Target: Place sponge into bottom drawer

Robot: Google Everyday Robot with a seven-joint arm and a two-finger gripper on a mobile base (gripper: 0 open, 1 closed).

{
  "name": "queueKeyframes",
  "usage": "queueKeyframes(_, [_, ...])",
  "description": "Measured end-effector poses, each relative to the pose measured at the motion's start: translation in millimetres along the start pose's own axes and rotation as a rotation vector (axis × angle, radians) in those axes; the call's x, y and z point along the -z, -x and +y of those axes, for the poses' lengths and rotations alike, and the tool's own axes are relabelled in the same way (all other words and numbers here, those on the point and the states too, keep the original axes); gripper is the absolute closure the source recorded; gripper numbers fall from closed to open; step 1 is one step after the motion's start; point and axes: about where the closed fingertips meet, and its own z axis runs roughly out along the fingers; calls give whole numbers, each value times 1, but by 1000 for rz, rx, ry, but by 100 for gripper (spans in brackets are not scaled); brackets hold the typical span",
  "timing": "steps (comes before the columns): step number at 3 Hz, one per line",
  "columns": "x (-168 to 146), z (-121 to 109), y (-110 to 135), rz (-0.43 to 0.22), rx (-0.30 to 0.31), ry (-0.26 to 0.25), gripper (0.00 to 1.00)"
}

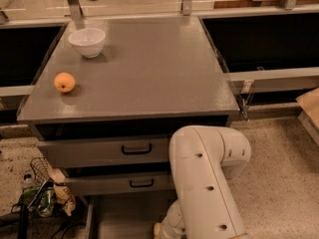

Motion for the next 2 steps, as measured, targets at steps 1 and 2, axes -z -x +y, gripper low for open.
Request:
queueKeyframes(1, [-2,0,0,1,-1,3,86])
queueKeyframes(2, [-2,0,0,1,-1,3,62])
